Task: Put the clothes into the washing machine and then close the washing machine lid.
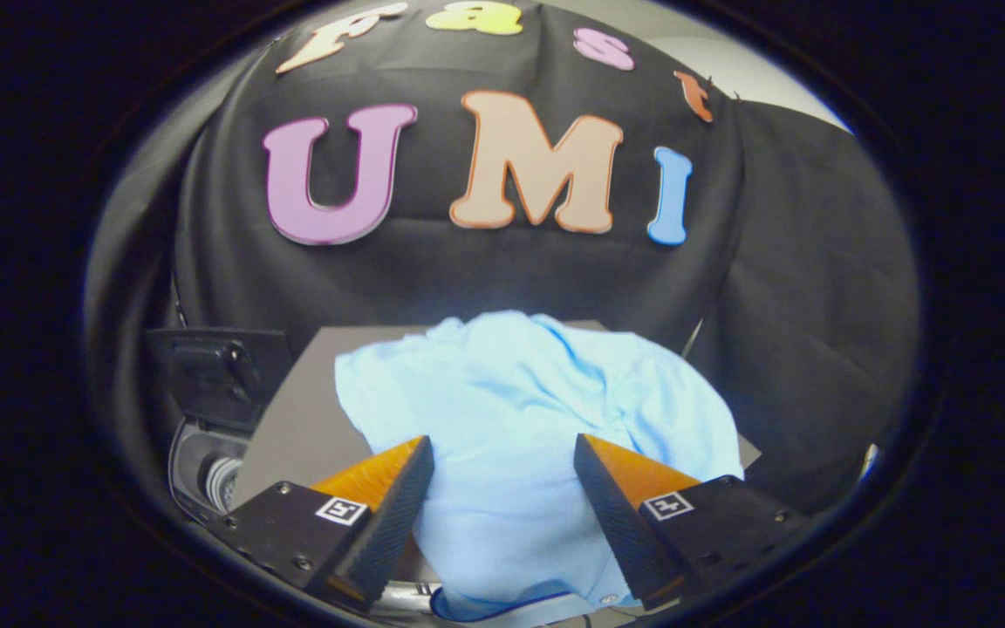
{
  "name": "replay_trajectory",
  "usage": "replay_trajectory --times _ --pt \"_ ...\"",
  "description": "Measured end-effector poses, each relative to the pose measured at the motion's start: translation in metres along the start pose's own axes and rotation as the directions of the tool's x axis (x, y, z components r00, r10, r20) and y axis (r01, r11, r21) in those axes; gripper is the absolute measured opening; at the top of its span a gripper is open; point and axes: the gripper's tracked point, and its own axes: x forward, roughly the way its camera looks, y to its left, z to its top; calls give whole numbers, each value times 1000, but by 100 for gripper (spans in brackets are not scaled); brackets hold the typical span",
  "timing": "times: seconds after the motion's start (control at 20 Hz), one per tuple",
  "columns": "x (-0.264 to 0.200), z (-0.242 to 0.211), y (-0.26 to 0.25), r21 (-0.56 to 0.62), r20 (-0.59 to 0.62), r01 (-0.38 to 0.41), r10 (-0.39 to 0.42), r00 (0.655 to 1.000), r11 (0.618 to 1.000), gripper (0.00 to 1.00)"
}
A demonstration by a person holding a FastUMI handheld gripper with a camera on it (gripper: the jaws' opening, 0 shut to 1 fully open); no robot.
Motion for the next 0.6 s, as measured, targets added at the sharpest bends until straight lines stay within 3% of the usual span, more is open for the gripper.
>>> replay_trajectory --times 0.05,0.35,0.55,0.6 --pt "5 5 0 43 34 4 -5 999 999 100" --pt "1 0 1 58 34 51 -53 998 997 48" --pt "-1 0 1 104 13 137 -139 990 985 14" --pt "-4 0 5 103 14 143 -145 989 984 10"
